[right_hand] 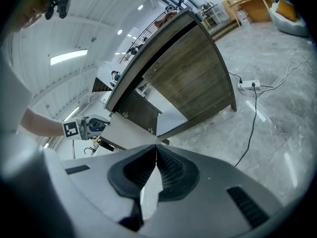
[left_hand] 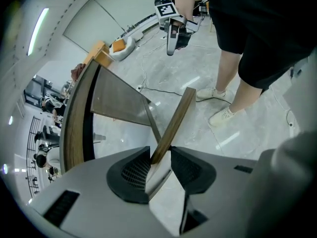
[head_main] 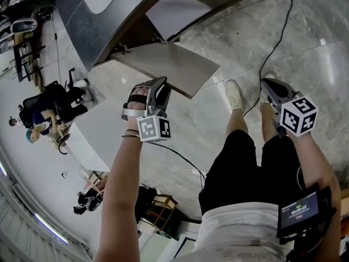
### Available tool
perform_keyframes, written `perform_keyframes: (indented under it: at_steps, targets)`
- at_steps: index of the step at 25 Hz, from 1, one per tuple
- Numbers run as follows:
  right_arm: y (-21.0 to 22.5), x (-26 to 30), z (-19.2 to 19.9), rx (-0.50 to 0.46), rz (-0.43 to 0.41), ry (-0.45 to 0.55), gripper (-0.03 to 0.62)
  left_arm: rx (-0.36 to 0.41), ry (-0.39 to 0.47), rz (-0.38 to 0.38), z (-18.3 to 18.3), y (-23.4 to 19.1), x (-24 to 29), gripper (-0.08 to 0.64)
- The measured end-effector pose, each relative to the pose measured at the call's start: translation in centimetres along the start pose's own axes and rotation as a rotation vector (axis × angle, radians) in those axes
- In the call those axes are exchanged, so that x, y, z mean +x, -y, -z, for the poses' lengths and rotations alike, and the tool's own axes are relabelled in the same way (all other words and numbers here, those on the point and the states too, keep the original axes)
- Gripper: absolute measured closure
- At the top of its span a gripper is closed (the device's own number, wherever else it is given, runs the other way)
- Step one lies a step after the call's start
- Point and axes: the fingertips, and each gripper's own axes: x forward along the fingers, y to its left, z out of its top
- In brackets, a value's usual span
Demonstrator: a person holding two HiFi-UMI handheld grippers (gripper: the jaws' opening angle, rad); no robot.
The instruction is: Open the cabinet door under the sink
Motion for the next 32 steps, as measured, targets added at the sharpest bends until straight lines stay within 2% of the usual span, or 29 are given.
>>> perform_keyframes:
  at_steps: [4,9,14,19,27,32]
  targets:
    - [-3.0,1.4,2.0,0.004,0.012,-0.005,0.577,0.035,0.04,0.013,1.5,1.4,-1.1,0.431]
    - [-3.5,1.9,2.3,0.01,0.012,-0.009,0.577,0.071,0.069,0.054,0.7,1.9,-1.1,0.431]
    - [-7.4,4.7,3.6,0.014,0.026,0.016,0.577,0.089,0.103,0.08,4.3,4.2,-2.7,0.43]
    - [-8.3,4.9,3.4,0.01,0.036,0.027,0.577,0.095,0.121,0.081,4.6,4.6,-3.1,0.426]
    - [-10.9,6.1,4.5,0.021,0.056,0.05,0.577,0.135,0.13,0.1,8.0,6.9,-4.9,0.419]
    - [-11.4,6.2,4.5,0.02,0.059,0.059,0.577,0.168,0.136,0.117,8.5,7.7,-5.2,0.417]
